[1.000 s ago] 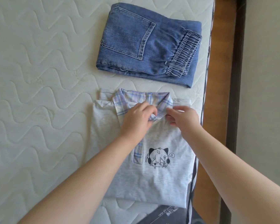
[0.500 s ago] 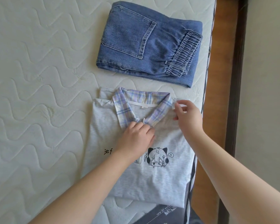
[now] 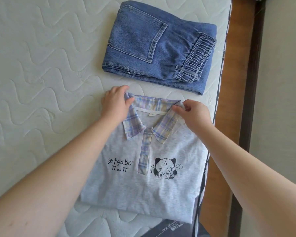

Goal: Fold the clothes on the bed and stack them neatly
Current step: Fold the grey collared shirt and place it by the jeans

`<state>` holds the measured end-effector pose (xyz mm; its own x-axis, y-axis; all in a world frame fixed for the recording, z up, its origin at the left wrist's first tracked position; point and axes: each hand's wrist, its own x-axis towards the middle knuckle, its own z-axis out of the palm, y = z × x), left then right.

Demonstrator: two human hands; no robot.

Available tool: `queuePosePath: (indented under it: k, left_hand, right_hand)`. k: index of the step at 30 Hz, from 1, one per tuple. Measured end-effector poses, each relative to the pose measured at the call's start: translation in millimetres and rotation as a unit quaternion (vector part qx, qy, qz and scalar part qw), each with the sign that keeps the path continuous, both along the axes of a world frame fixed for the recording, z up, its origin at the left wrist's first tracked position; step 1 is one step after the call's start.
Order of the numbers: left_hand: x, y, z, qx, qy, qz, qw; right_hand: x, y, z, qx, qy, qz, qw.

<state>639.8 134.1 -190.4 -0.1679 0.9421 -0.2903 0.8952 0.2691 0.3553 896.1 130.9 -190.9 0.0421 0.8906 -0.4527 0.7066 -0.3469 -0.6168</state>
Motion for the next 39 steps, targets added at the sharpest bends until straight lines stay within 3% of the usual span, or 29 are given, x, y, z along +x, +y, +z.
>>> queuePosePath:
  k: [5, 11, 15, 18, 22, 27, 32, 39]
  left_hand:
    - [-19.9, 26.4, 6.1, -0.042, -0.057, -0.031, 0.997]
    - [-20.9, 25.5, 1.9, -0.001, -0.091, -0.011, 0.996]
    - [-18.5, 5.4, -2.7, 0.077, -0.087, -0.026, 0.993]
    - [-32.9, -25.5, -7.7, 0.127, -0.09, 0.026, 0.988]
    - [-59.6, -65.2, -19.6, 0.088, -0.104, 0.117, 0.984]
    - [-76.1, -72.0, -27.4, 0.031, -0.189, 0.208, 0.959]
    - [-80.3, -63.8, -31.7, 0.039, -0.251, 0.22, 0.942]
    - [-70.1, -65.9, -32.4, 0.074, -0.178, 0.23, 0.954]
  right_hand:
    - [0.9, -4.7, 1.3, 0.021, 0.039, 0.002, 0.999]
    - [-0.9, -0.8, -3.3, 0.012, -0.007, -0.029, 0.999]
    - [6.8, -7.2, -1.0, -0.006, -0.016, -0.015, 1.0]
    - [31.8, -19.1, 0.1, -0.055, -0.078, 0.036, 0.995]
    - [56.2, -33.9, 6.8, -0.161, -0.226, 0.122, 0.953]
    - [60.7, -41.4, 12.8, -0.087, -0.07, 0.01, 0.994]
    - [64.1, -53.3, 11.1, -0.006, 0.052, -0.116, 0.992]
    - [67.8, -67.3, 0.5, -0.017, 0.003, -0.172, 0.985]
